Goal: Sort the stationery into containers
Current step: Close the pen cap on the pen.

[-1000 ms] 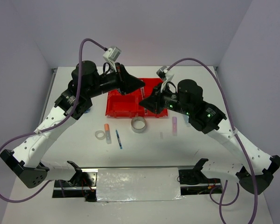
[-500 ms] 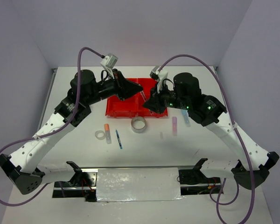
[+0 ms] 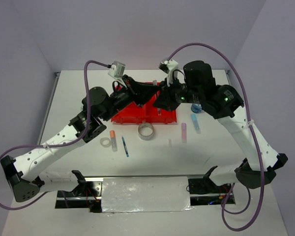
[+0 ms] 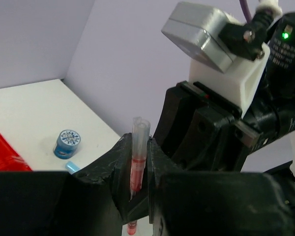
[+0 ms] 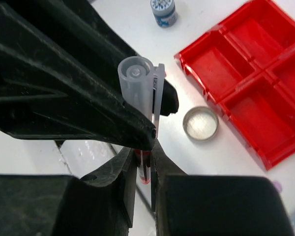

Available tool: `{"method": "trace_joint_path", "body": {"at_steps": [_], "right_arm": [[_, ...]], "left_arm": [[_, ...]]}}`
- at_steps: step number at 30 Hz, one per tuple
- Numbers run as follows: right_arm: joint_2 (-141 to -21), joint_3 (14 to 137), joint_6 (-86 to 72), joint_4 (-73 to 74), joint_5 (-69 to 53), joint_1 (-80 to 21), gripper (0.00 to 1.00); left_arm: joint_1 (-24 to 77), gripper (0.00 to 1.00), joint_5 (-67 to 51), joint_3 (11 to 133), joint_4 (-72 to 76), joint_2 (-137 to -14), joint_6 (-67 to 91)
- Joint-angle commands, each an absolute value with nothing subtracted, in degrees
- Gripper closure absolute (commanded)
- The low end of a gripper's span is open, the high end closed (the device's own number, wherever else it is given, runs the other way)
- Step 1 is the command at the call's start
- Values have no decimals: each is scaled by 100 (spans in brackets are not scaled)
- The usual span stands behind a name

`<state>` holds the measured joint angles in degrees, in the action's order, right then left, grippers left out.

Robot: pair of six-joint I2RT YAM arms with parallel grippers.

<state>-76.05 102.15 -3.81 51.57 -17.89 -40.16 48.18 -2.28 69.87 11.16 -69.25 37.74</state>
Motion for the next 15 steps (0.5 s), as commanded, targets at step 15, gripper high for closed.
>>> {"method": "trace_joint_path", "body": {"at_steps": [15], "right_arm": [[-6109,8377,-1624,396,-2653,-3612,100]], "left_arm": [[5256,100,-28,7750,-2224,-6899,3692]]}}
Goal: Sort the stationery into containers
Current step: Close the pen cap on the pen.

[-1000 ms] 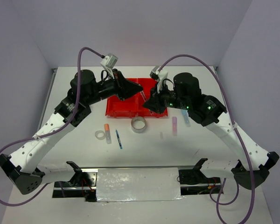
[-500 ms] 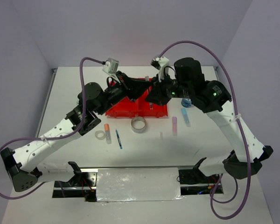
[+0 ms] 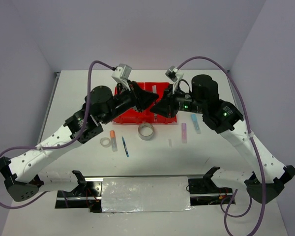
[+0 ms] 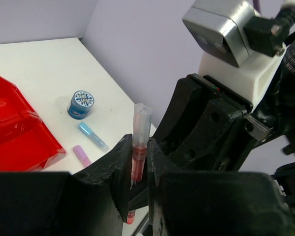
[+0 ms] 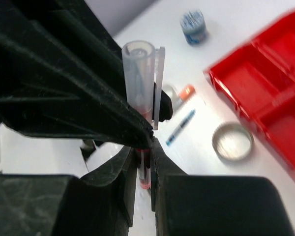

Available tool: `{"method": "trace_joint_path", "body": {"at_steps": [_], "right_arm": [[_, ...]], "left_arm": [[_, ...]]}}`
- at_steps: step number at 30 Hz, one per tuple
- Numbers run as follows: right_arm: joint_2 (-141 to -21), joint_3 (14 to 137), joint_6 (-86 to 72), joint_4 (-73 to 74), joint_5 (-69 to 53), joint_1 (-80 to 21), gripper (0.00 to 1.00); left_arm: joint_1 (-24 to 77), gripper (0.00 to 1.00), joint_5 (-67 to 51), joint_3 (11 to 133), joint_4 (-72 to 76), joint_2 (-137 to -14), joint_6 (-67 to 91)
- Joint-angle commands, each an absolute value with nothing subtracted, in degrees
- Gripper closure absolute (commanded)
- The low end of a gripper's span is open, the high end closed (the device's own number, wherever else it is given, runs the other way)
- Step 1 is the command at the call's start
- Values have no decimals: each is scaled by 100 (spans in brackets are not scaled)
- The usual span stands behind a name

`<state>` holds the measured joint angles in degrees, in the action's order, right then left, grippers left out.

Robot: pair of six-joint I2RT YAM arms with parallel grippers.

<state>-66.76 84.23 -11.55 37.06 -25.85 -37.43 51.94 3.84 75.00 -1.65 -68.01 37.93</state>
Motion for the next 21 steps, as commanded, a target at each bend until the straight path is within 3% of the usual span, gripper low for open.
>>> {"method": "trace_joint_path", "body": {"at_steps": [1,4,7,14,21], "right_arm": [[-6047,8245,-1687,387,-2733,-3630,100],[-5898,7920,-1810,474,-2839,-3647,100],[-5783,7805,-1872,606,-2821,-3656,100],[-5792,7726,-1934,896,-3041,-3744,100],[-6064,7972,-1740,1380,-3094,-3964,100]], "left_arm": [[5195,100,-26,8056,-2224,-6899,3674],[5010,84,-35,8498,-2180,-6926,3569],[4861,51,-44,8998,-2153,-6943,3472],[4474,34,-412,8816,-1109,-6505,3489],[4140,34,-1502,8807,-370,-6574,3524]]}}
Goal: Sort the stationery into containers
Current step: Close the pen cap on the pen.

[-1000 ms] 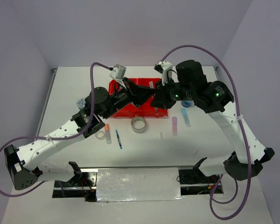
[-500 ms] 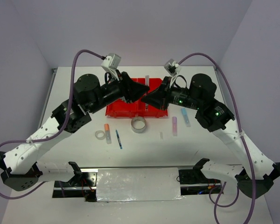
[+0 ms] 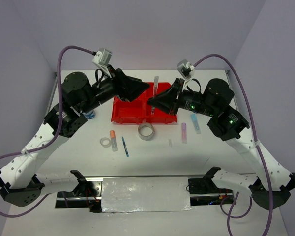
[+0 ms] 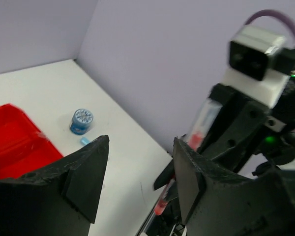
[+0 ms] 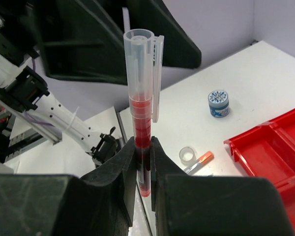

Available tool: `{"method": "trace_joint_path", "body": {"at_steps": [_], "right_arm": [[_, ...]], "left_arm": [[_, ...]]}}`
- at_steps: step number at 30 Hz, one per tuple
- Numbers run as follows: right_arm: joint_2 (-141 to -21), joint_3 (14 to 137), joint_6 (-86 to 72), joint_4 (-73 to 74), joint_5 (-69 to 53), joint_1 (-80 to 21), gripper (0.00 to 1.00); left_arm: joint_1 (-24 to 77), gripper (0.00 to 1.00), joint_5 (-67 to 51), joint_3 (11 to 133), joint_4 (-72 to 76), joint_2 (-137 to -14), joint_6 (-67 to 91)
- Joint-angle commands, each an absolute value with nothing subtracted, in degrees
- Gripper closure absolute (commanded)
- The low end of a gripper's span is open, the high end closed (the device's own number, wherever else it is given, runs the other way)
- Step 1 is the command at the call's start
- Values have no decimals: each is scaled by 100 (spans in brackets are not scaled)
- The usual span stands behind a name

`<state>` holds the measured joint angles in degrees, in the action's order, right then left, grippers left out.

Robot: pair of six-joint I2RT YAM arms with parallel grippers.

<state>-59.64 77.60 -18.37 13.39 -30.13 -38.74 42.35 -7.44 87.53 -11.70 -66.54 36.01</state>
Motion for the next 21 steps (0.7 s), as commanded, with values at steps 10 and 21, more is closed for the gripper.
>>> {"method": "trace_joint_path", "body": {"at_steps": [10,21], "right_arm": [[-6187,7972,-1723,1503,-2953,-4184,100],[-6346,8235,-1547,1775,-2699,-4386,100]], "left_arm": [[3903,39,-2434,8815,308,-6759,3674],[3885,76,-2610,8815,158,-7075,3744]]}}
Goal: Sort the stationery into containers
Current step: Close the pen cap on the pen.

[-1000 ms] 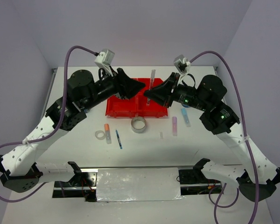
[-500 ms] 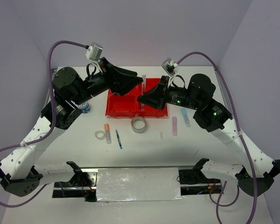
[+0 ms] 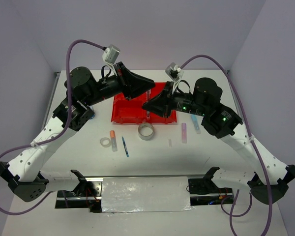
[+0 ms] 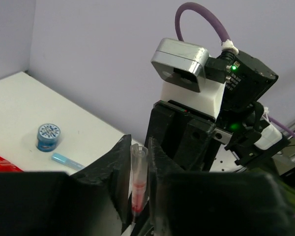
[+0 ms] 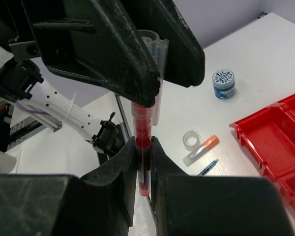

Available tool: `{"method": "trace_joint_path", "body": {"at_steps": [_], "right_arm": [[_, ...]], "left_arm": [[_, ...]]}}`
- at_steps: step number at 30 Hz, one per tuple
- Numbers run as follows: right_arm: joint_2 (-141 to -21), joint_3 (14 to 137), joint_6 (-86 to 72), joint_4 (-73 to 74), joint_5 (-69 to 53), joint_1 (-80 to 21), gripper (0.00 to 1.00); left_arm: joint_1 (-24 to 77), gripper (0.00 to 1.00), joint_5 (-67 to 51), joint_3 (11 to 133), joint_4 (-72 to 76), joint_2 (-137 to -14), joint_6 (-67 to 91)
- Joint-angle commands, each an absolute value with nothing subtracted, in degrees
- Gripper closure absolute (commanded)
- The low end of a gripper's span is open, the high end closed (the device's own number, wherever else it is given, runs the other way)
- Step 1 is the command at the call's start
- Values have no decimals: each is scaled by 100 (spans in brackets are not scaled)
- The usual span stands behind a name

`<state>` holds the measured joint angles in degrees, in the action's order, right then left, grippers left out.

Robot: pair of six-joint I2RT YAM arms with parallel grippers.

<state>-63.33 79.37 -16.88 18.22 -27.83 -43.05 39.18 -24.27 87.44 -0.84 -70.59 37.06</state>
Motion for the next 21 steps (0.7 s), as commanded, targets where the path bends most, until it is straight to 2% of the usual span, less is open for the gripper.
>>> {"method": "trace_joint_path", "body": {"at_steps": [1,2,3,4,10,12,21], "right_arm": [[-6354,8244,-1538,1793,-2655,-4386,100],[-6363,8279,-1529,1810,-2576,-4386,100],[-6372,8314,-1521,1819,-2540,-4386,100],[-6372,8341,-1521,1854,-2470,-4386,100],[-6047,8305,-1679,1460,-1179,-4333,100],[-6073,8628,-1626,1450,-855,-4272,100],[-6512,9729,-1353,1134,-1248,-3929,100]], "left_arm": [[3885,81,-2619,8824,106,-7084,3744],[3885,85,-2628,8807,71,-7084,3744],[3885,96,-2637,8789,44,-7093,3744],[3885,100,-2628,8772,18,-7084,3727],[3885,100,-2733,8149,-298,-6952,3814],[3893,100,-2882,7675,-378,-6874,3832],[4454,100,-3867,5406,684,-6223,4280]]}}
